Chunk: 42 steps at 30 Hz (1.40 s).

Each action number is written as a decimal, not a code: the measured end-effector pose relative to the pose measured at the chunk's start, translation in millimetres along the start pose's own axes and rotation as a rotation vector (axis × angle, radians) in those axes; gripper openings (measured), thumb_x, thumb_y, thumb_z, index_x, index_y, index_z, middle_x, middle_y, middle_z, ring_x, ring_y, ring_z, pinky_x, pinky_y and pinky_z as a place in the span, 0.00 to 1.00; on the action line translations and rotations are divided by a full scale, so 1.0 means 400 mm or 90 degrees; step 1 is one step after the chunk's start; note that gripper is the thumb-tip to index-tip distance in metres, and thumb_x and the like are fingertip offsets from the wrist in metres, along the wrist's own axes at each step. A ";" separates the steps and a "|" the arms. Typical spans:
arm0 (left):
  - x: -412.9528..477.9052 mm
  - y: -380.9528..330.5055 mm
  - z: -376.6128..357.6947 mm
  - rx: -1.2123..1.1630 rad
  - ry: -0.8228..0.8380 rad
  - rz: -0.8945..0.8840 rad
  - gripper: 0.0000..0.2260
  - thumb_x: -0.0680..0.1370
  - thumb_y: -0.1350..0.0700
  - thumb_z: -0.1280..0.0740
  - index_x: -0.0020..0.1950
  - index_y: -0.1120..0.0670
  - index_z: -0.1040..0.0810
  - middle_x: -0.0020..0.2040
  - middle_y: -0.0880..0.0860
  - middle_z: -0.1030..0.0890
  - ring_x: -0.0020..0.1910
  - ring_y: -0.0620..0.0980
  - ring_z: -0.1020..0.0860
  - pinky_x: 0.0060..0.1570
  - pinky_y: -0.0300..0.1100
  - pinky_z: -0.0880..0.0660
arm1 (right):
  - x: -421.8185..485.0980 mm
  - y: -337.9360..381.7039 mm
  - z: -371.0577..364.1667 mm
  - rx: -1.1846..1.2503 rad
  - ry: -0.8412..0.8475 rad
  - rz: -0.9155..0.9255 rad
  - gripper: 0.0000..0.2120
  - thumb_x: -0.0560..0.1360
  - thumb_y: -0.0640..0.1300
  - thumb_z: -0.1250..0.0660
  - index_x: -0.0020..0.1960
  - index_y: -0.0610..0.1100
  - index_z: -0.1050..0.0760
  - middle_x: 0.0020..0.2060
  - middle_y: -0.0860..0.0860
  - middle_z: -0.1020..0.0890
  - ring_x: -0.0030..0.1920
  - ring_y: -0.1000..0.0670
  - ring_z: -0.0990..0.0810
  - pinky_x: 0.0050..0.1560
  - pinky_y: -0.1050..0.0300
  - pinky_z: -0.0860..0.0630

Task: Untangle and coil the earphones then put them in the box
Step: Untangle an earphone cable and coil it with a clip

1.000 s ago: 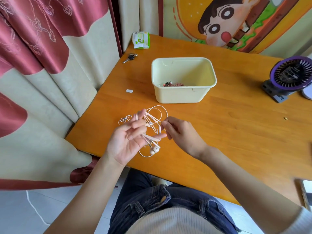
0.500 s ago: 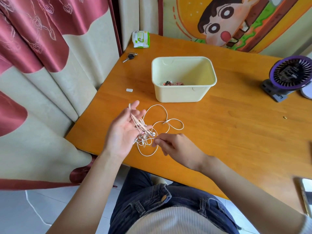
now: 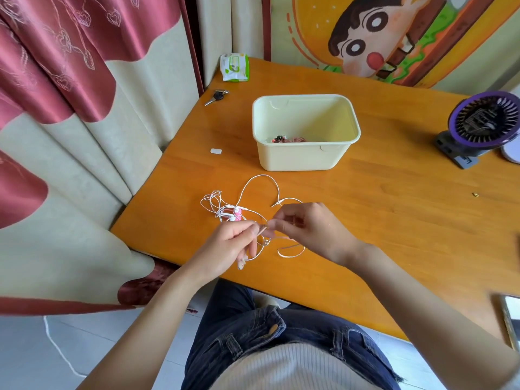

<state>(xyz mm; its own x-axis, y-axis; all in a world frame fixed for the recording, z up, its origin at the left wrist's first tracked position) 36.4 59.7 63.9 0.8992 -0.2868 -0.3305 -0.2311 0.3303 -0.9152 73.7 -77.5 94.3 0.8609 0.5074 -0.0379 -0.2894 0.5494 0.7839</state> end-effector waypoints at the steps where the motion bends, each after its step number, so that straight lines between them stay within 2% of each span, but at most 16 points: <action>1: -0.003 -0.002 -0.012 -0.052 0.039 0.009 0.20 0.81 0.53 0.43 0.36 0.66 0.28 0.36 0.49 0.19 0.25 0.47 0.32 0.53 0.61 0.27 | 0.002 -0.005 0.006 0.018 -0.017 -0.005 0.14 0.72 0.59 0.35 0.40 0.49 0.20 0.25 0.58 0.27 0.29 0.54 0.32 0.32 0.65 0.37; 3: -0.016 -0.009 -0.037 -0.188 0.126 0.035 0.19 0.80 0.54 0.44 0.42 0.70 0.27 0.39 0.45 0.17 0.24 0.43 0.33 0.61 0.61 0.29 | 0.005 -0.020 0.013 0.046 -0.046 -0.025 0.16 0.70 0.62 0.37 0.38 0.50 0.21 0.25 0.58 0.27 0.29 0.55 0.32 0.32 0.63 0.35; 6: -0.022 -0.032 -0.040 -0.499 0.207 0.023 0.22 0.77 0.53 0.36 0.57 0.73 0.28 0.30 0.44 0.23 0.24 0.39 0.31 0.58 0.63 0.28 | 0.007 -0.034 0.005 0.057 -0.059 -0.039 0.16 0.74 0.59 0.41 0.40 0.49 0.22 0.25 0.56 0.27 0.27 0.56 0.31 0.32 0.63 0.36; 8: -0.006 -0.043 -0.009 -0.672 0.202 -0.025 0.21 0.73 0.54 0.29 0.61 0.64 0.23 0.30 0.46 0.27 0.24 0.40 0.33 0.54 0.63 0.26 | 0.007 -0.038 -0.011 0.061 -0.057 -0.046 0.14 0.78 0.54 0.41 0.42 0.49 0.22 0.27 0.55 0.27 0.27 0.56 0.30 0.32 0.63 0.35; 12: 0.014 -0.074 0.040 -0.803 0.173 -0.103 0.26 0.74 0.61 0.32 0.70 0.64 0.35 0.37 0.46 0.22 0.28 0.40 0.27 0.56 0.65 0.28 | 0.001 -0.024 -0.051 0.045 -0.038 -0.047 0.12 0.81 0.49 0.43 0.43 0.49 0.23 0.26 0.55 0.27 0.26 0.55 0.30 0.30 0.62 0.34; 16: 0.029 -0.059 0.095 -0.798 -0.022 -0.102 0.18 0.77 0.60 0.41 0.67 0.60 0.30 0.37 0.44 0.23 0.28 0.39 0.27 0.52 0.64 0.24 | -0.016 -0.010 -0.082 0.033 -0.007 -0.034 0.13 0.81 0.50 0.44 0.47 0.49 0.22 0.28 0.45 0.24 0.27 0.50 0.30 0.32 0.54 0.32; 18: 0.029 -0.052 0.120 -0.732 -0.108 -0.092 0.16 0.79 0.59 0.44 0.64 0.57 0.25 0.37 0.44 0.22 0.35 0.39 0.22 0.51 0.63 0.24 | -0.027 0.003 -0.091 0.022 0.015 -0.013 0.13 0.81 0.51 0.44 0.49 0.50 0.22 0.30 0.44 0.23 0.29 0.47 0.28 0.34 0.50 0.29; 22: 0.018 -0.020 0.147 -0.383 -0.204 -0.066 0.14 0.81 0.59 0.44 0.64 0.50 0.27 0.40 0.46 0.19 0.51 0.48 0.21 0.58 0.58 0.27 | -0.036 0.014 -0.080 0.002 0.041 0.009 0.12 0.81 0.47 0.43 0.53 0.46 0.20 0.31 0.70 0.25 0.33 0.62 0.26 0.34 0.70 0.35; 24: 0.010 -0.002 0.146 -0.179 -0.203 -0.065 0.15 0.81 0.58 0.43 0.66 0.47 0.29 0.48 0.45 0.17 0.50 0.51 0.25 0.56 0.47 0.29 | -0.037 0.020 -0.068 -0.007 0.038 0.023 0.12 0.81 0.47 0.42 0.54 0.46 0.21 0.33 0.72 0.27 0.37 0.68 0.26 0.36 0.73 0.36; 27: 0.010 0.021 0.127 0.029 -0.150 -0.027 0.17 0.81 0.57 0.42 0.70 0.47 0.31 0.53 0.38 0.18 0.50 0.38 0.24 0.44 0.30 0.27 | -0.040 0.028 -0.056 -0.013 0.044 0.039 0.11 0.80 0.47 0.41 0.52 0.46 0.21 0.37 0.70 0.27 0.37 0.68 0.26 0.37 0.73 0.36; 29: 0.013 0.037 0.104 0.075 -0.095 -0.003 0.16 0.81 0.56 0.41 0.68 0.45 0.29 0.54 0.40 0.19 0.46 0.43 0.24 0.37 0.34 0.24 | -0.040 0.029 -0.049 -0.015 0.053 0.047 0.09 0.79 0.48 0.39 0.51 0.47 0.20 0.37 0.67 0.25 0.37 0.64 0.26 0.36 0.72 0.36; 31: 0.013 0.045 0.086 0.110 -0.058 0.020 0.13 0.81 0.54 0.40 0.64 0.45 0.24 0.51 0.45 0.17 0.44 0.47 0.22 0.43 0.45 0.20 | -0.039 0.033 -0.043 0.009 0.064 0.055 0.08 0.78 0.48 0.37 0.49 0.48 0.20 0.38 0.62 0.22 0.36 0.59 0.25 0.35 0.69 0.35; 34: 0.007 0.055 0.036 -0.002 0.048 0.097 0.12 0.82 0.56 0.42 0.59 0.53 0.21 0.45 0.50 0.15 0.42 0.43 0.19 0.49 0.55 0.23 | -0.030 0.040 -0.019 0.065 0.052 0.056 0.06 0.77 0.47 0.36 0.46 0.49 0.21 0.38 0.54 0.20 0.35 0.50 0.25 0.35 0.58 0.30; 36: -0.009 0.053 -0.009 -0.129 0.153 0.127 0.13 0.81 0.61 0.44 0.58 0.60 0.21 0.42 0.57 0.16 0.38 0.50 0.19 0.47 0.54 0.24 | -0.016 0.037 0.012 0.090 0.006 0.045 0.05 0.76 0.47 0.34 0.43 0.50 0.21 0.37 0.54 0.20 0.36 0.46 0.26 0.37 0.55 0.29; 38: -0.028 0.043 -0.035 -0.245 0.199 0.118 0.14 0.79 0.62 0.44 0.57 0.65 0.22 0.37 0.57 0.19 0.31 0.49 0.22 0.50 0.51 0.25 | 0.001 0.020 0.041 0.109 -0.047 0.014 0.04 0.74 0.49 0.32 0.40 0.53 0.22 0.35 0.57 0.20 0.37 0.45 0.26 0.39 0.53 0.29; 42: -0.026 0.012 -0.037 -0.564 0.230 0.085 0.21 0.75 0.59 0.32 0.62 0.71 0.29 0.32 0.49 0.24 0.24 0.43 0.32 0.58 0.65 0.29 | 0.025 -0.053 0.054 0.187 -0.117 -0.071 0.06 0.73 0.50 0.31 0.41 0.47 0.21 0.29 0.60 0.24 0.32 0.56 0.30 0.35 0.61 0.32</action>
<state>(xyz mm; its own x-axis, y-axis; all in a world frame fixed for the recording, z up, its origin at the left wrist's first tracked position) 20.5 50.7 59.5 0.7108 -0.6045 -0.3597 -0.6524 -0.3755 -0.6583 97.5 -98.3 90.6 0.9490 0.3125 -0.0419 -0.0797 0.3665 0.9270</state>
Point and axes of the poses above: each hand's wrist, its own x-axis towards the middle knuckle, its own z-axis out of the back of the hand, y = z × x, the point moved 7 cm from there along x, towards the middle knuckle
